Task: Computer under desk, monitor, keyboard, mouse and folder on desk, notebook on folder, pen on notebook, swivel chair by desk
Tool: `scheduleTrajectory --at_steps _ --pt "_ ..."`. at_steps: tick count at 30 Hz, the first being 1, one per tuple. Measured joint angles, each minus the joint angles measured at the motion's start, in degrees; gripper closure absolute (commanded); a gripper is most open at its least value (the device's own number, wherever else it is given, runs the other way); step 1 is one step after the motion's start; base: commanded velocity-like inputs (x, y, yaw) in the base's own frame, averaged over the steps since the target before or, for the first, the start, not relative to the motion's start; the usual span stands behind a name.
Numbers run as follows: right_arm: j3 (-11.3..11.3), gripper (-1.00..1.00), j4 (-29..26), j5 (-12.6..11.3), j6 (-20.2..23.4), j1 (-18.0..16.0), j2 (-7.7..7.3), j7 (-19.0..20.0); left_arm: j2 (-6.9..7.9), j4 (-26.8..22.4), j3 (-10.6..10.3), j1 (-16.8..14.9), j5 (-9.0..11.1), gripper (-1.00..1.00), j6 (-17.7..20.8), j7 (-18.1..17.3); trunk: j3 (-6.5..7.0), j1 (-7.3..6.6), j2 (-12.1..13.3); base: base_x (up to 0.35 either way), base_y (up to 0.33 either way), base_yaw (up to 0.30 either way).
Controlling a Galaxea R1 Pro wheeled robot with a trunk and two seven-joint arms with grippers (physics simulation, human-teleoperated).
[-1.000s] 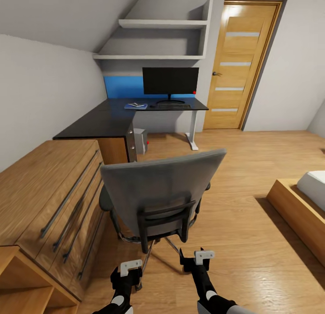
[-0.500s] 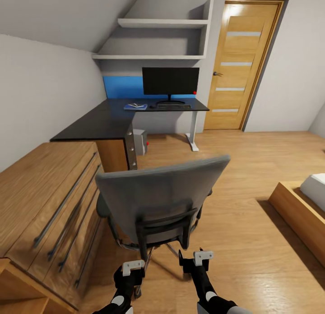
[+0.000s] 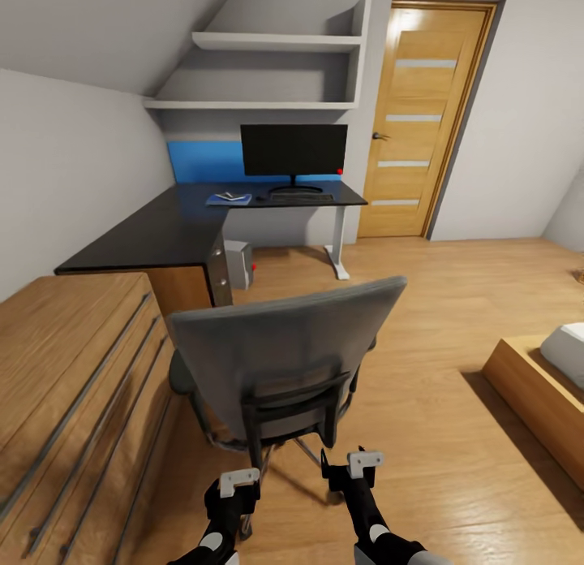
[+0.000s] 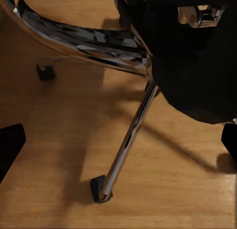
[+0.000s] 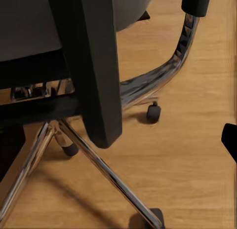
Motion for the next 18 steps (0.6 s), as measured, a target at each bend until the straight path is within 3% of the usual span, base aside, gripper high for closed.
scheduleTrajectory --at_steps 12,18 --pt "0.0 -1.0 0.0 0.0 0.0 0.0 0.0 0.0 0.0 0.1 -0.1 0.0 0.2 -1.0 0.0 0.0 0.76 0.0 0.0 0.319 0.0 -0.175" --pt "0.0 -1.0 0.0 0.0 0.0 0.0 0.0 0.0 0.0 0.1 -0.2 0.0 0.2 -1.0 0.1 0.0 0.99 0.01 0.0 0.231 0.082 -0.08"
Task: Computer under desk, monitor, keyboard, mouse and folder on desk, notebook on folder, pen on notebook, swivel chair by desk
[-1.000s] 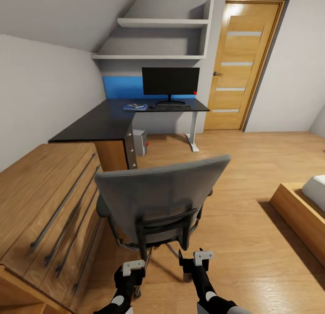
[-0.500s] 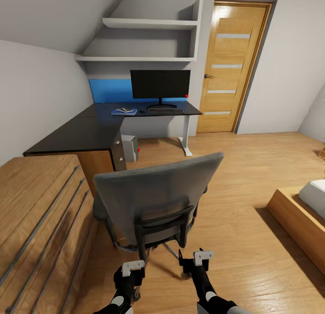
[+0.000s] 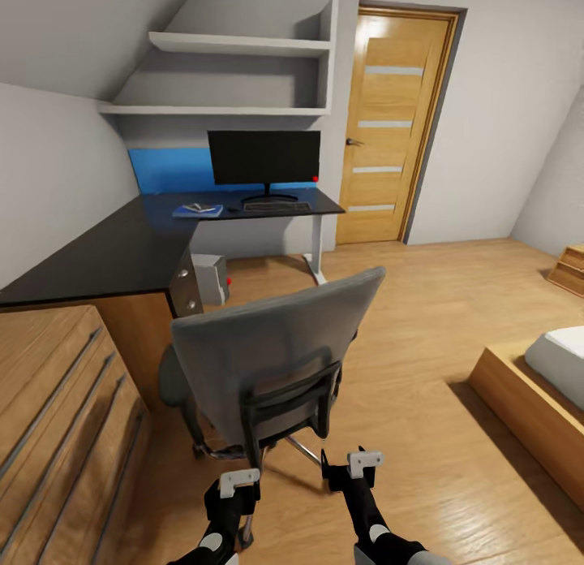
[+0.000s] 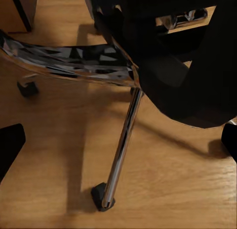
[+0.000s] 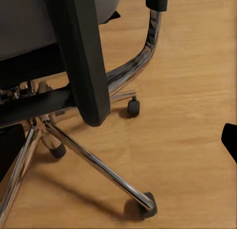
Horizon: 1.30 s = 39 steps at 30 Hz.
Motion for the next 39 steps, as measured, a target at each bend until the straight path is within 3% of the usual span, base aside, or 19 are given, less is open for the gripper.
scheduleTrajectory --at_steps 16,24,30,39 --pt "0.0 -1.0 0.0 0.0 0.0 0.0 0.0 0.0 -0.01 -0.2 0.2 -0.1 -0.6 -1.0 0.0 0.1 0.03 0.02 0.0 0.058 0.191 -0.002" --pt "0.0 -1.0 0.0 0.0 0.0 0.0 0.01 0.0 -0.01 -0.2 0.2 -0.1 -0.6 -1.0 0.0 0.1 0.03 0.01 0.0 0.063 0.005 0.0" --pt "0.0 -1.0 0.0 0.0 0.0 0.0 0.01 0.0 0.03 -0.3 0.8 0.1 -0.9 -1.0 -0.1 0.2 0.03 -0.02 0.0 0.248 -0.104 0.0" --pt "0.0 -1.0 0.0 0.0 0.0 0.0 0.01 0.0 0.0 -0.2 0.0 0.0 -0.6 -1.0 0.0 0.1 0.03 -0.01 0.0 0.293 -0.179 0.0"
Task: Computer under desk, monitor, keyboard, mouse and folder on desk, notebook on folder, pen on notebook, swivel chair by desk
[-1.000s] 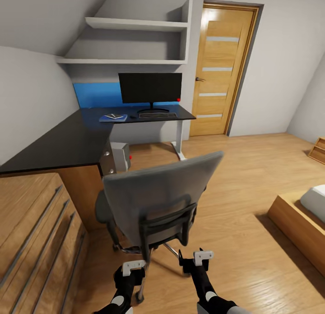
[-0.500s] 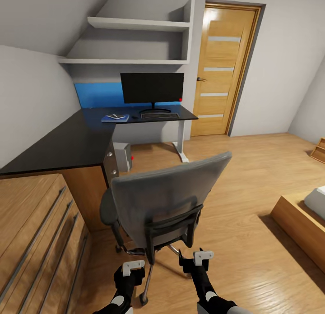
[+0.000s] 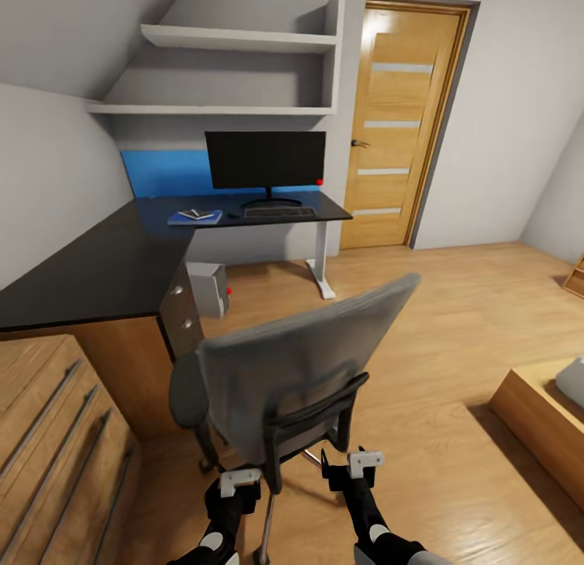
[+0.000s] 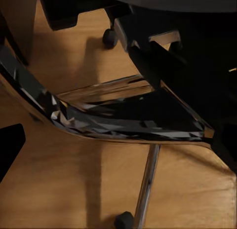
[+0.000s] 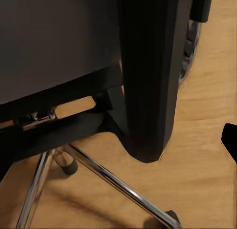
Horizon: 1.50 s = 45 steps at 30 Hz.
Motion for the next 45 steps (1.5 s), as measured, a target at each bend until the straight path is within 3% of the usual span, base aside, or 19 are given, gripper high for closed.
scheduleTrajectory --at_steps 20,29,42,45 --pt "0.0 -1.0 0.0 0.0 0.0 0.0 0.0 0.0 0.02 0.5 1.6 0.0 0.7 -1.0 -0.2 0.1 -0.01 0.0 0.0 0.274 -0.223 0.0" --pt "0.0 -1.0 0.0 0.0 0.0 0.0 0.0 0.0 0.01 0.5 0.5 0.0 0.3 -1.0 0.0 -0.1 -0.01 0.0 0.0 0.277 -0.206 0.0" --pt "0.0 -1.0 0.0 0.0 0.0 0.0 -0.01 0.0 -0.01 0.4 -1.5 0.0 -0.6 -1.0 0.2 -0.2 -0.01 0.0 0.0 0.3 0.105 0.0" --pt "0.0 -1.0 0.0 0.0 0.0 0.0 0.06 -0.1 0.02 0.6 0.5 0.0 0.6 -1.0 -0.2 0.2 -0.01 0.02 0.0 0.114 0.103 0.014"
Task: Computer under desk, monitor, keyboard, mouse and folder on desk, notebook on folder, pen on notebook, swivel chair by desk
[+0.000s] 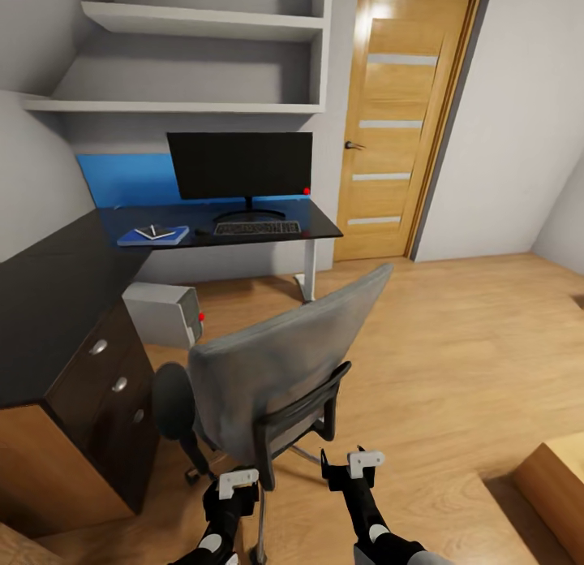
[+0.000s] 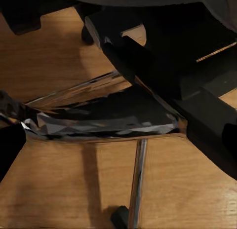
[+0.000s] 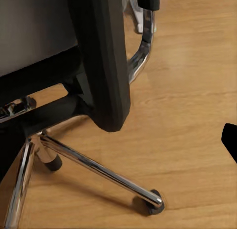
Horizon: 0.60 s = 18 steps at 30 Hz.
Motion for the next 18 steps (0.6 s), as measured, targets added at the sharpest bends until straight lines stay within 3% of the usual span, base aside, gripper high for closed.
scheduleTrajectory --at_steps 11,18 --pt "0.0 -1.0 0.0 0.0 0.0 0.0 0.03 -0.1 -0.02 -0.1 -0.3 0.0 -0.5 -1.0 0.1 0.0 0.01 0.01 0.0 0.01 0.016 0.119" --pt "0.0 -1.0 0.0 0.0 0.0 0.0 0.03 -0.1 -0.02 -0.1 -0.3 0.0 -0.5 -1.0 0.1 0.0 0.01 0.04 0.0 -0.192 0.0 0.152"
